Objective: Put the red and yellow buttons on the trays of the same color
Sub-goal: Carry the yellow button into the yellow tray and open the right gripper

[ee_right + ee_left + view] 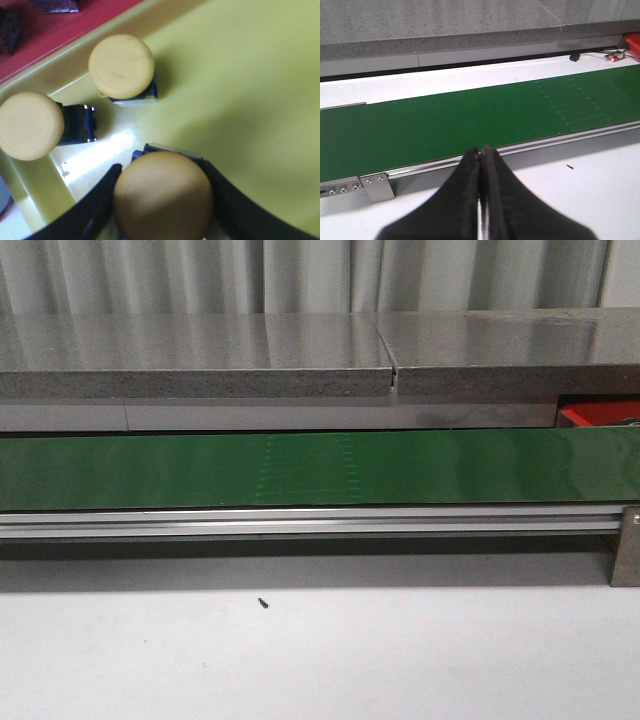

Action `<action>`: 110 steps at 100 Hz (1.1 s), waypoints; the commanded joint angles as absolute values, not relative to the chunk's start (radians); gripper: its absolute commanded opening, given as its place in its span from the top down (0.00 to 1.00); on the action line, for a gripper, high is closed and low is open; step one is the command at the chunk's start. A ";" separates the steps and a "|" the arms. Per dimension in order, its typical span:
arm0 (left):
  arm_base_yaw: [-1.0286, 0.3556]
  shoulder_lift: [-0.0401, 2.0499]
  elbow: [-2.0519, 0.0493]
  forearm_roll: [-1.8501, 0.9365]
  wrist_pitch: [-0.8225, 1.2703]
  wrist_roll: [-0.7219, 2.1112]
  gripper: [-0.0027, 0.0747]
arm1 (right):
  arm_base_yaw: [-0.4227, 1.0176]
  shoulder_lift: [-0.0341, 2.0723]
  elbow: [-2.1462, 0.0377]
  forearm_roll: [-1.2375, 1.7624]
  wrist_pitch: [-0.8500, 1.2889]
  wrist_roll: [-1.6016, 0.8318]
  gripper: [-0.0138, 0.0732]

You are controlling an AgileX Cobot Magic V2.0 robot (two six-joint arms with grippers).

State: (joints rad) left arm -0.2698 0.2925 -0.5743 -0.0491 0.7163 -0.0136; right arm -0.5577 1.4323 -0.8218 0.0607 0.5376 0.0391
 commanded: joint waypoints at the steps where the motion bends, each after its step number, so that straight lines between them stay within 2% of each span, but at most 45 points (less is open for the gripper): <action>1: -0.276 0.301 -0.599 -0.060 0.646 -0.024 0.99 | -0.565 1.434 -0.834 0.055 0.477 0.052 0.74; 23: -0.276 0.301 -0.599 -0.060 0.646 -0.024 0.99 | -0.565 1.480 -0.802 0.055 0.437 0.093 0.73; 30: -0.276 0.301 -0.599 -0.060 0.646 -0.024 0.99 | -0.565 1.483 -0.802 0.055 0.426 0.104 0.71; 37: -0.276 0.301 -0.599 -0.060 0.646 -0.024 0.99 | -0.565 1.483 -0.802 0.055 0.414 0.107 0.60; 49: -0.276 0.301 -0.599 -0.060 0.646 -0.024 0.99 | -0.565 1.483 -0.802 0.053 0.407 0.112 0.31; 56: -0.276 0.301 -0.599 -0.060 0.646 -0.024 0.99 | -0.565 1.483 -0.802 0.052 0.407 0.112 0.24; 80: -0.276 0.301 -0.599 -0.060 0.646 -0.024 0.99 | -0.565 1.447 -0.802 0.042 0.405 0.112 0.24; 110: -0.276 0.301 -0.599 -0.060 0.646 -0.024 0.99 | -0.550 1.280 -0.802 0.009 0.437 0.112 0.24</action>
